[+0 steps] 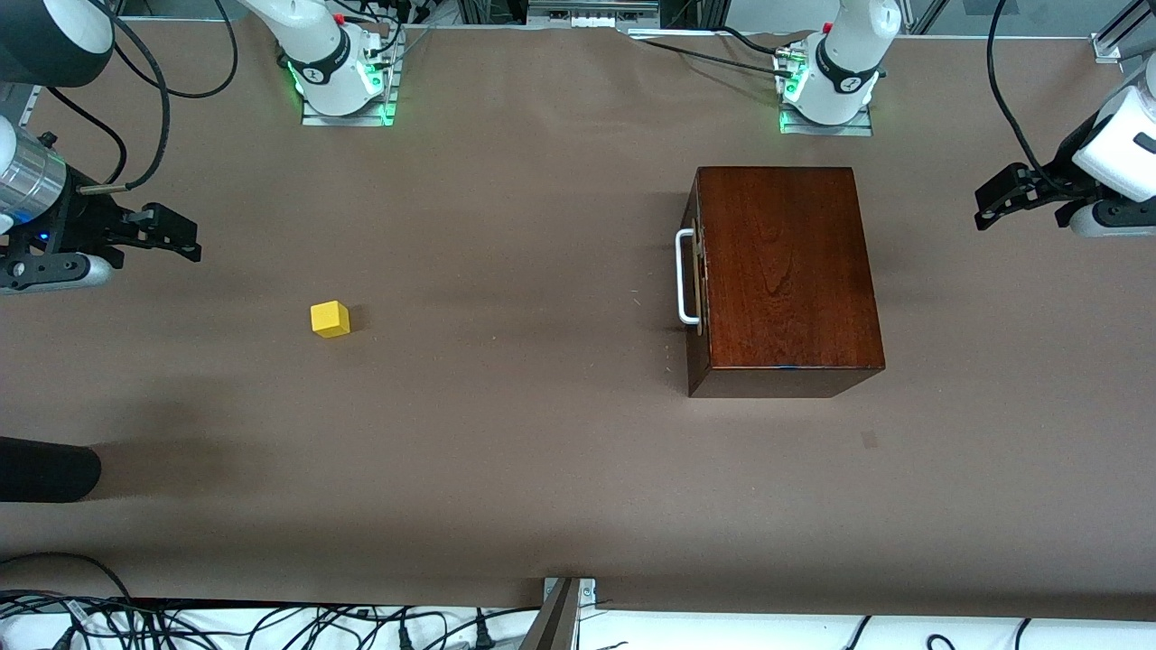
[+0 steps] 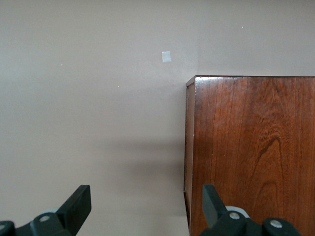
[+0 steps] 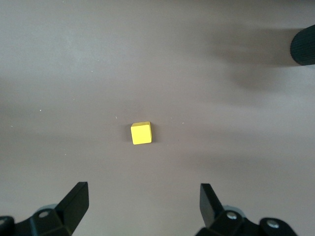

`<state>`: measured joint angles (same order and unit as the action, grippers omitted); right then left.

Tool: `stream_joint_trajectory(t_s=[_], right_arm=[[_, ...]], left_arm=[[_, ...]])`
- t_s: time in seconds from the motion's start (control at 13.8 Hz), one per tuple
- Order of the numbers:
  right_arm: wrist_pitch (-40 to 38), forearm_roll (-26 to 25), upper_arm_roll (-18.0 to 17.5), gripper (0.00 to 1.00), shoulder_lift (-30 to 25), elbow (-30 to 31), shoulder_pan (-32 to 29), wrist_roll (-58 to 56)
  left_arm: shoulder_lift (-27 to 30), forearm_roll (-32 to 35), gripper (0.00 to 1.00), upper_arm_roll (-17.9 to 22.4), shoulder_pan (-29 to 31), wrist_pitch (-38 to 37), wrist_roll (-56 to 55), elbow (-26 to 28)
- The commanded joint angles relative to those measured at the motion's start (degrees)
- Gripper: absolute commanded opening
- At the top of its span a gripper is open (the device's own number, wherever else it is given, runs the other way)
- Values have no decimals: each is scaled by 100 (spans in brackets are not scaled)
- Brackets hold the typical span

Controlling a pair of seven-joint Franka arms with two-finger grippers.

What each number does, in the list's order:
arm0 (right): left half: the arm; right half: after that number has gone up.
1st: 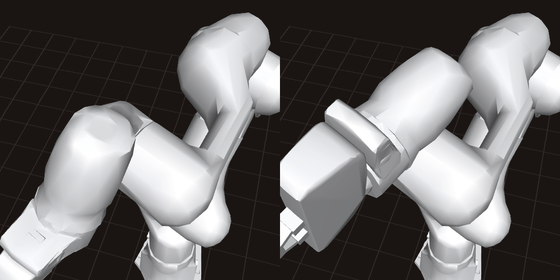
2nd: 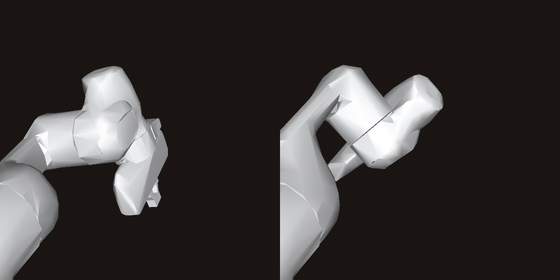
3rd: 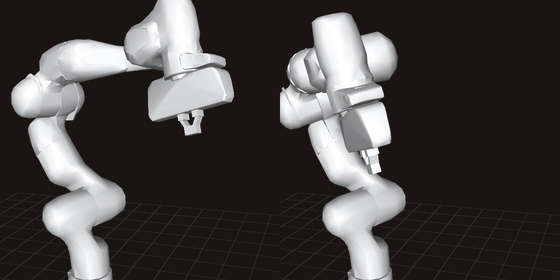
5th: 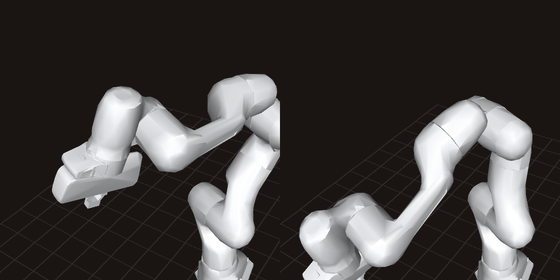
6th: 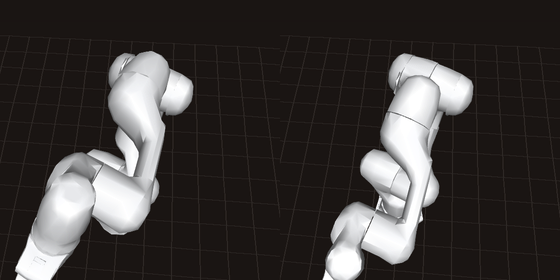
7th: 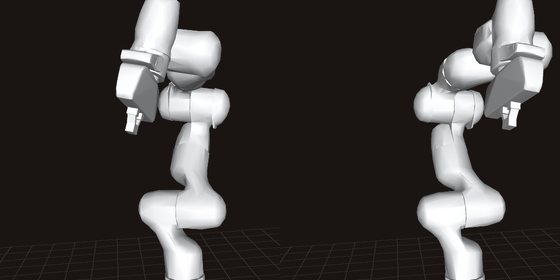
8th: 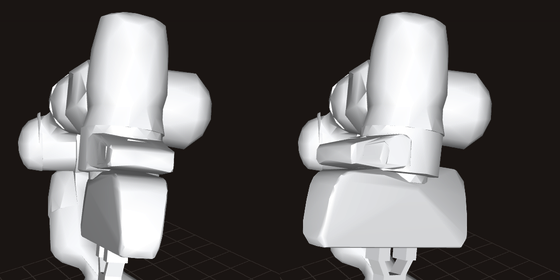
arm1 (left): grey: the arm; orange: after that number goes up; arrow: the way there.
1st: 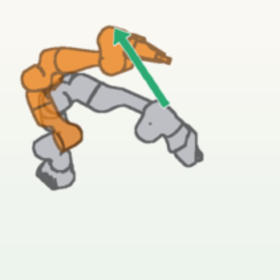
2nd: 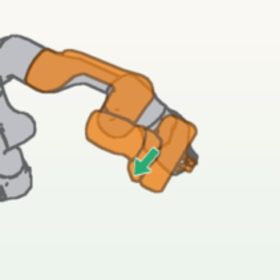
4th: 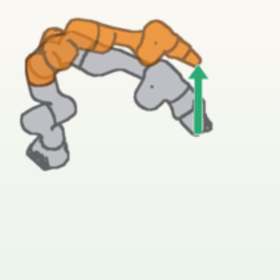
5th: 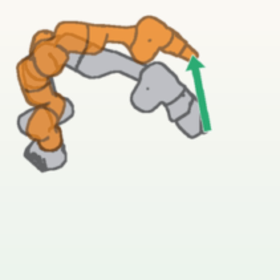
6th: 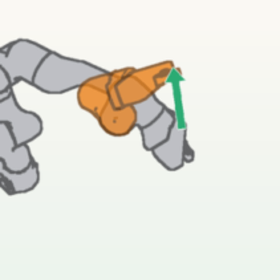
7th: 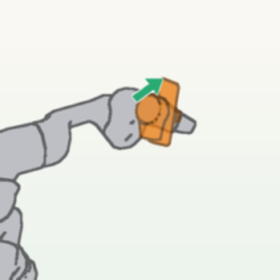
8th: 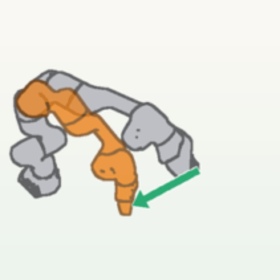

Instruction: Open drawer, take yellow block, close drawer

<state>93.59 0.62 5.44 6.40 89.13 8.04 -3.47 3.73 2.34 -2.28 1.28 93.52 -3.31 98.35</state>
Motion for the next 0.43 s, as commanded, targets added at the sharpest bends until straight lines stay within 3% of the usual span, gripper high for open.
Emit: stream_joint_trajectory(t_s=[0.0, 0.36], right_arm=[[-86, -35, 1, 100, 45, -141, 31, -23], [-69, -61, 9, 100, 54, -141, 31, -31]], left_arm=[[-188, -67, 100, -1, 12, 44, -38, -227], [-206, -41, 100, -71, -14, -211, -12, -333]])
